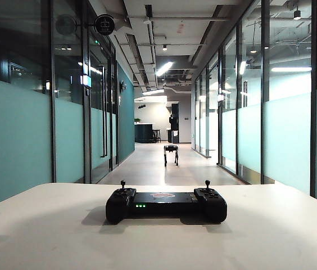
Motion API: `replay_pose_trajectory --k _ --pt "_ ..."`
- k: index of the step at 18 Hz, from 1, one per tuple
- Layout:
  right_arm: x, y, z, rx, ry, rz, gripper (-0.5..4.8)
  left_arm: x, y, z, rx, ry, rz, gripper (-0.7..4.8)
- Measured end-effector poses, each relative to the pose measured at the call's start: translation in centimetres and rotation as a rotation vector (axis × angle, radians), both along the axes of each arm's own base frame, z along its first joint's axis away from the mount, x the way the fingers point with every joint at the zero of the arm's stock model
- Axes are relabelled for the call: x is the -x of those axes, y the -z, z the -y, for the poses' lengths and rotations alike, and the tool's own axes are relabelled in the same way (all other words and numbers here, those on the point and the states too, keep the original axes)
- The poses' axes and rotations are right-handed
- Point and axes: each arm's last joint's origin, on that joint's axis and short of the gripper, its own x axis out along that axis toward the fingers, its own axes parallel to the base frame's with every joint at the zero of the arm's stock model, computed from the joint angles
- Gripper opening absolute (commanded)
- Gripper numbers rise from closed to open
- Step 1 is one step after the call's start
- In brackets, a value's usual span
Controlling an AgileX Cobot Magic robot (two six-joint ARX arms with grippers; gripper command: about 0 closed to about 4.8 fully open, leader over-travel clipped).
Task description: Push the left joystick on the remote control sitting on the white table backward to make the robot dog back up in a straight line until it returns close to you.
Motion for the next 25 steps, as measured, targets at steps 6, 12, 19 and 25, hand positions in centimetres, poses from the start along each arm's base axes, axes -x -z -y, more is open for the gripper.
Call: replay_pose_trajectory --k 6,12,19,25 --pt "0.3 -2.0 0.0 -0.005 0.001 0.086 -0.02 0.4 -2.7 -0.2 0.021 -0.062 0.088 -0.05" --pt "0.5 -2.6 -0.1 -0.008 -0.02 0.107 -0.02 -0.8 -3.4 -0.1 0.055 -0.059 0.037 -0.05" --pt "-0.4 -3.5 -0.8 0.019 -0.08 0.077 -0.02 -3.9 -5.4 0.2 0.049 0.02 0.011 -0.05" --pt "-2.0 -3.4 -1.9 0.02 -0.166 0.059 -0.02 -7.1 -6.7 1.4 0.043 0.152 -0.05 -0.06"
